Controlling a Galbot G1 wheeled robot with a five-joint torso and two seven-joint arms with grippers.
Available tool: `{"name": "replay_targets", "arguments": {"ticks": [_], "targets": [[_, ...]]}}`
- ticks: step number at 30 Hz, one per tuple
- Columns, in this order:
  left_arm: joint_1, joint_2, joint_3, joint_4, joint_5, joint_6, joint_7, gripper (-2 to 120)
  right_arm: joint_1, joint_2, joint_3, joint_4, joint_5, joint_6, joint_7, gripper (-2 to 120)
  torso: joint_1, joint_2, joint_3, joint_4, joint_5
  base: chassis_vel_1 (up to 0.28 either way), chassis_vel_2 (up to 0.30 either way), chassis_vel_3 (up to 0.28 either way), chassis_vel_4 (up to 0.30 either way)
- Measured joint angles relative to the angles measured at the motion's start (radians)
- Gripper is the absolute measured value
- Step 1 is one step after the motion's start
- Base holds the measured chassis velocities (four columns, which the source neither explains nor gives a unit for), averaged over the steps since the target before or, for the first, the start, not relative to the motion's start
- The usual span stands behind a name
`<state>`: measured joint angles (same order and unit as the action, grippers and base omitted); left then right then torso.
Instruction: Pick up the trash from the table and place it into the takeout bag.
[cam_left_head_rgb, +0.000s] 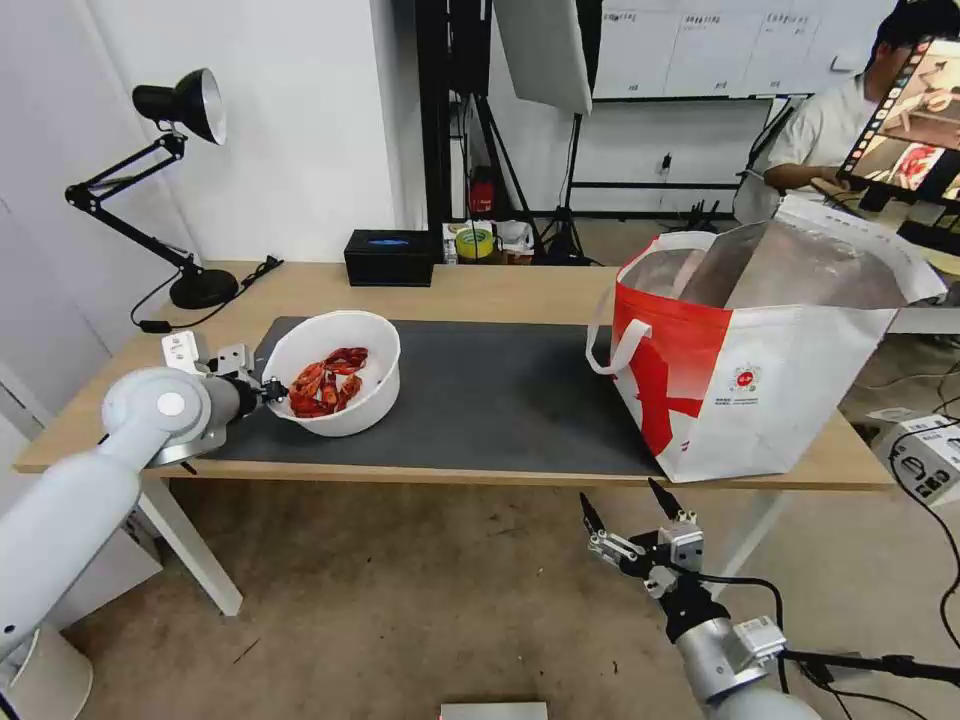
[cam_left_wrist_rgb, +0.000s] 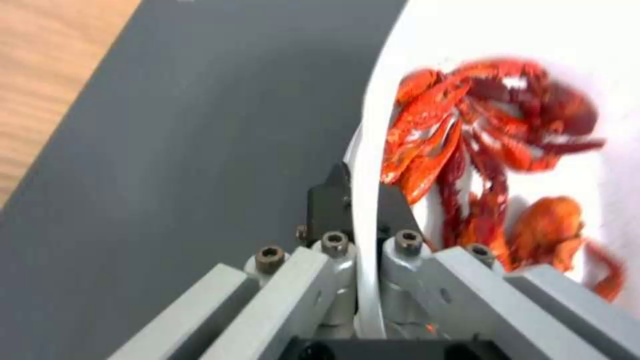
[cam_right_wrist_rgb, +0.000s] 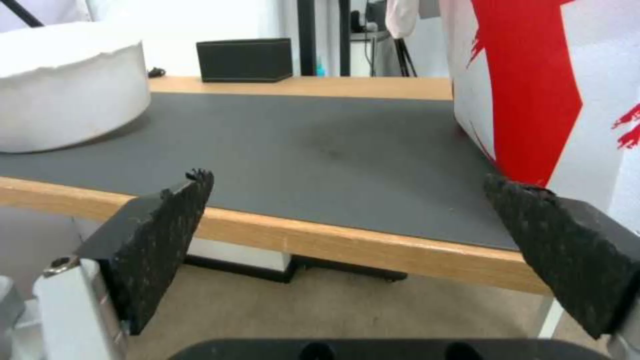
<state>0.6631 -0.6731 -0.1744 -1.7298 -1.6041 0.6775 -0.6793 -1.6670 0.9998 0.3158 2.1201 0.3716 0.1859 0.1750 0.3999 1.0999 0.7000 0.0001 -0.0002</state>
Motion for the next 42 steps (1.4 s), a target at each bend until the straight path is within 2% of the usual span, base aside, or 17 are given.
{"name": "replay_targets", "arguments": {"ticks": [6, 14, 21, 23, 25, 26, 33, 42], "targets": [[-0.039, 0.009, 0.004, -0.022, -0.015, -0.017, -0.001, 0, 0.000, 0.000, 0.000, 0.000, 0.000, 0.000, 0.000, 100, 0.000, 0.000, 0.000, 0.0000, 0.0002, 0.000, 0.000, 0.000, 0.000], [-0.147, 0.008, 0.051, -0.055, -0.045, -0.045, 0.001, 0, 0.000, 0.000, 0.000, 0.000, 0.000, 0.000, 0.000, 100, 0.000, 0.000, 0.000, 0.0000, 0.0002, 0.000, 0.000, 0.000, 0.000], [-0.306, -0.020, 0.136, -0.082, -0.083, -0.061, 0.005, 0, 0.000, 0.000, 0.000, 0.000, 0.000, 0.000, 0.000, 100, 0.000, 0.000, 0.000, 0.0000, 0.0002, 0.000, 0.000, 0.000, 0.000], [-0.336, -0.029, 0.155, -0.091, -0.090, -0.066, -0.002, 0, 0.000, 0.000, 0.000, 0.000, 0.000, 0.000, 0.000, 100, 0.000, 0.000, 0.000, 0.0000, 0.0003, 0.000, 0.000, 0.000, 0.000], [-0.412, -0.061, 0.213, -0.102, -0.114, -0.075, -0.031, 0, 0.000, 0.000, 0.000, 0.000, 0.000, 0.000, 0.000, 100, 0.000, 0.000, 0.000, -0.0002, 0.0003, 0.000, 0.000, 0.000, 0.000], [-0.412, -0.061, 0.213, -0.102, -0.114, -0.075, -0.031, 0, 0.000, 0.000, 0.000, 0.000, 0.000, 0.000, 0.000, 100, 0.000, 0.000, 0.000, -0.0002, 0.0003, 0.000, 0.000, 0.000, 0.000], [-0.585, -0.131, 0.347, -0.051, -0.146, -0.075, -0.049, 0, 0.000, 0.000, 0.000, 0.000, 0.000, 0.000, 0.000, 100, 0.000, 0.000, 0.000, -0.0002, 0.0003, 0.000, 0.000, 0.000, 0.000], [-0.692, -0.185, 0.408, -0.011, -0.164, -0.076, -0.054, 0, 0.000, 0.000, 0.000, 0.000, 0.000, 0.000, 0.000, 100, 0.000, 0.000, 0.000, -0.0001, 0.0006, 0.000, 0.000, 0.000, 0.000]]}}
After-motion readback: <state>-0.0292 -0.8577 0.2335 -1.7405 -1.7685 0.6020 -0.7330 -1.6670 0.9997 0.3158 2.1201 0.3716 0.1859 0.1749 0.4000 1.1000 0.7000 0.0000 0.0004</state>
